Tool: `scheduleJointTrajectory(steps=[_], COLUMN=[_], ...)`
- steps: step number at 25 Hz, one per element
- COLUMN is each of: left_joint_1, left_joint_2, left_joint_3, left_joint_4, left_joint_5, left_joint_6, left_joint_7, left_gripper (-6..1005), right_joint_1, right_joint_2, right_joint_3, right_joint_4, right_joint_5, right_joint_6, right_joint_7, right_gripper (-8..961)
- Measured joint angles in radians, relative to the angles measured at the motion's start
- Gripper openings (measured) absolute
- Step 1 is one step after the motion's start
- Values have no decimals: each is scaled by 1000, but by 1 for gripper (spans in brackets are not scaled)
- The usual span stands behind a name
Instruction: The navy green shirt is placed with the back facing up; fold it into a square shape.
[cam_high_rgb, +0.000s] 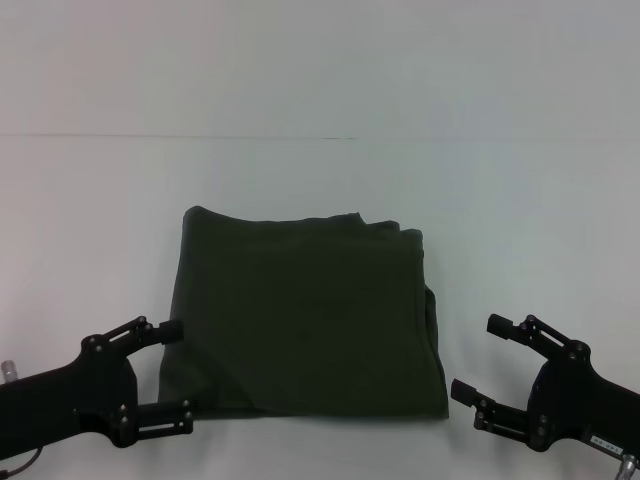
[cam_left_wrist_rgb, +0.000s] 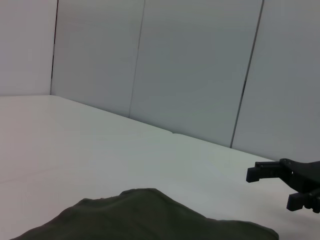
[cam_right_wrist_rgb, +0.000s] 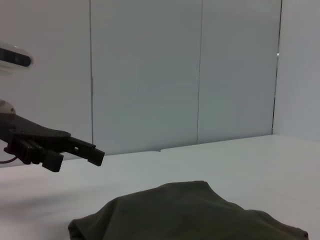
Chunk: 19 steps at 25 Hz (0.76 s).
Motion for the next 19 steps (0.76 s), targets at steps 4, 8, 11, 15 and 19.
scheduleJointTrajectory(steps=[4,8,11,15,19], left_joint_1=[2,2,4,4,4], left_joint_2=[0,0,0,0,0], left_joint_3=[-9,-21,-36,-41,-42], left_joint_4=[-24,-42,-48,-49,-49], left_joint_5=[-2,0,-4,-5,-6], left_joint_6=[-24,-48,-53,-52,-52], left_joint_7=[26,39,42,42,42], left_gripper=[949,949,949,949,949], right_joint_1=[-1,-2,-9,-15,-18], right_joint_2=[-1,-2,-2,-2,-2], right_joint_3=[-1,-4,-4,-5,-4], right_joint_4=[-4,-5,-4,-1,-2], right_joint_5=[0,-1,-2,-2,-2], right_joint_6=[14,39,43,39,28], right_joint_7=[-1,-1,-1,-1,-1], right_gripper=[915,915,915,915,915])
